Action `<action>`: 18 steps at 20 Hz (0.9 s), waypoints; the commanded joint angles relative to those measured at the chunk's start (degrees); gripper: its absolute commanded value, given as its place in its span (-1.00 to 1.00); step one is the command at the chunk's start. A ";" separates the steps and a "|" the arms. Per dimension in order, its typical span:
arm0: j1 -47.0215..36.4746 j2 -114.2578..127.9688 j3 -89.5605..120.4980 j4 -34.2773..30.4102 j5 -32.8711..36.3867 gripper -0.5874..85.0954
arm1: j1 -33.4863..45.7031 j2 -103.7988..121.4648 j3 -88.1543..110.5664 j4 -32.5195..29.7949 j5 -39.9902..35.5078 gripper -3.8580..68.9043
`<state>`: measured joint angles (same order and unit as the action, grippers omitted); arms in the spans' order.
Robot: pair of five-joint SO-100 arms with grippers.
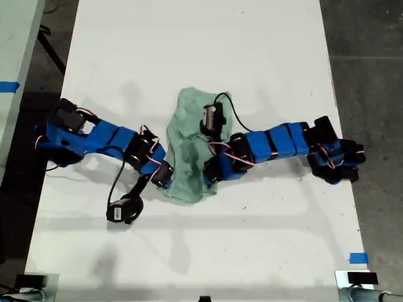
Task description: Fold t-shirt
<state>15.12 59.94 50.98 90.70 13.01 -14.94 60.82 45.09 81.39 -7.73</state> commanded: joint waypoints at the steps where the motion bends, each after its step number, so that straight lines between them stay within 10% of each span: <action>1: -6.42 6.86 -0.26 -1.85 5.27 -0.99 | 6.15 7.38 -0.18 -1.41 -6.15 -0.93; 10: -37.79 8.09 -0.35 -5.01 26.37 -0.99 | 27.25 11.34 6.59 -1.67 -22.32 -0.93; 18: -46.49 2.64 -0.44 -13.10 31.64 -0.99 | 39.29 11.78 12.66 -4.83 -26.89 -0.93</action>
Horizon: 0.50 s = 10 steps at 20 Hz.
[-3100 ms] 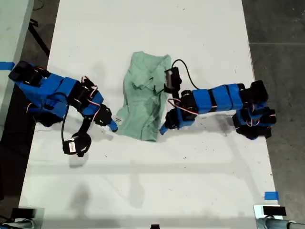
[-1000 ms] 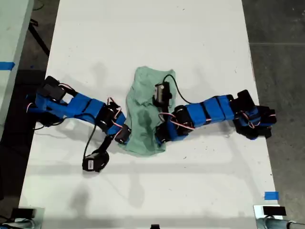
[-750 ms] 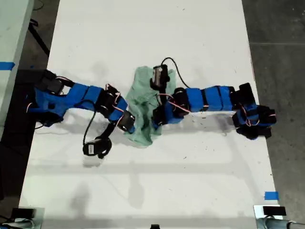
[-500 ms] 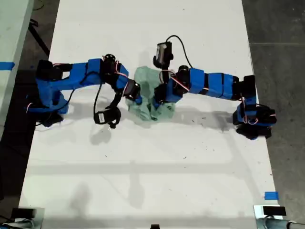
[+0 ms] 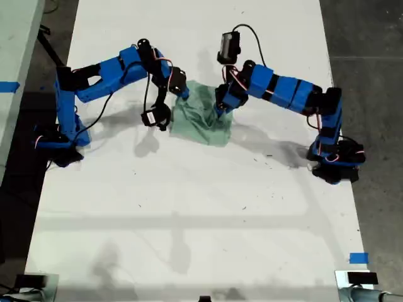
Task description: Fold t-shirt
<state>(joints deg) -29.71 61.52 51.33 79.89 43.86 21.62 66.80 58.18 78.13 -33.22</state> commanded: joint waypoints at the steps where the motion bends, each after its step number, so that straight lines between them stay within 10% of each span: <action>1: -1.76 1.49 -0.79 -3.16 1.14 -0.99 | 4.04 6.68 -0.44 -1.67 -1.93 -0.93; 7: -3.87 1.58 -0.44 -11.25 0.53 -0.96 | 10.11 9.93 1.93 -5.19 -3.25 -0.93; 10: -7.73 -3.60 -0.62 -14.06 -0.26 -0.61 | 14.77 8.61 10.46 -16.26 -2.55 -0.67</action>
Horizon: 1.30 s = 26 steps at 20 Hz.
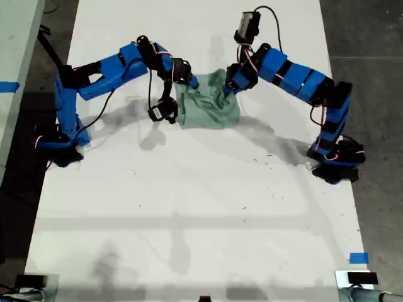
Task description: Fold t-shirt
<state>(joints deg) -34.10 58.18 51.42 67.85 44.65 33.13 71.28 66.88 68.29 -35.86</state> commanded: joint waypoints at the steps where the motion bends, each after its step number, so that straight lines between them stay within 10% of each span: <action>1: -4.83 -1.05 -0.53 -2.11 -1.76 -0.57 | 5.19 1.67 1.93 -6.59 1.41 -0.37; 4: -8.88 -1.85 0.00 1.14 -4.57 -0.53 | 9.67 -2.64 2.81 -6.50 2.37 -0.11; 5: -9.93 -1.58 0.35 2.99 -5.71 -0.50 | 10.28 -2.81 3.52 -7.21 0.26 0.36; 6: -10.72 -0.79 1.05 4.31 -6.15 -0.50 | 10.81 -2.72 3.52 -6.86 -1.05 0.39; 17: -5.98 32.34 16.17 12.30 -6.24 -0.54 | 18.63 48.25 26.89 3.69 -7.47 -0.12; 21: 2.64 51.33 42.63 3.96 -6.06 -0.98 | 6.86 65.57 48.52 2.99 -1.49 -0.81; 26: 13.62 76.29 79.37 -9.14 -13.89 -0.99 | -15.56 61.88 62.31 -14.15 10.81 -0.93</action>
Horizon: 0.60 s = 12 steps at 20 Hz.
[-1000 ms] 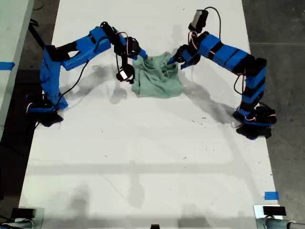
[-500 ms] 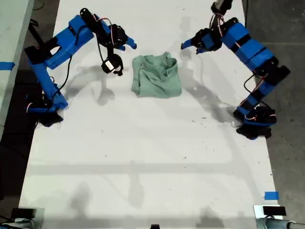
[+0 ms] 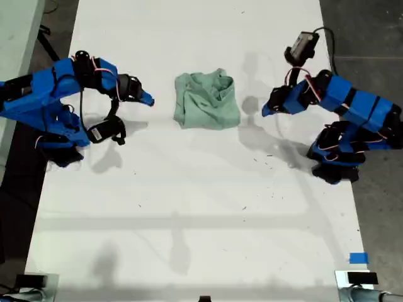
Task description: Fold t-shirt
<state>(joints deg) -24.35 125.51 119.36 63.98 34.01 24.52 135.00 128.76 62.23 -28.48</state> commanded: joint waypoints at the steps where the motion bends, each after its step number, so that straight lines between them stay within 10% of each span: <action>1: 5.54 12.66 17.84 -8.53 -5.71 -0.99 | -9.58 -6.06 -0.62 -11.51 4.48 -0.93; 12: 11.16 10.99 36.21 -26.54 -13.01 -0.99 | -12.39 -48.25 -38.41 -13.80 -2.37 -0.93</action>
<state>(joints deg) -13.80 137.02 156.53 39.46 21.45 10.46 87.98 97.47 47.02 -28.92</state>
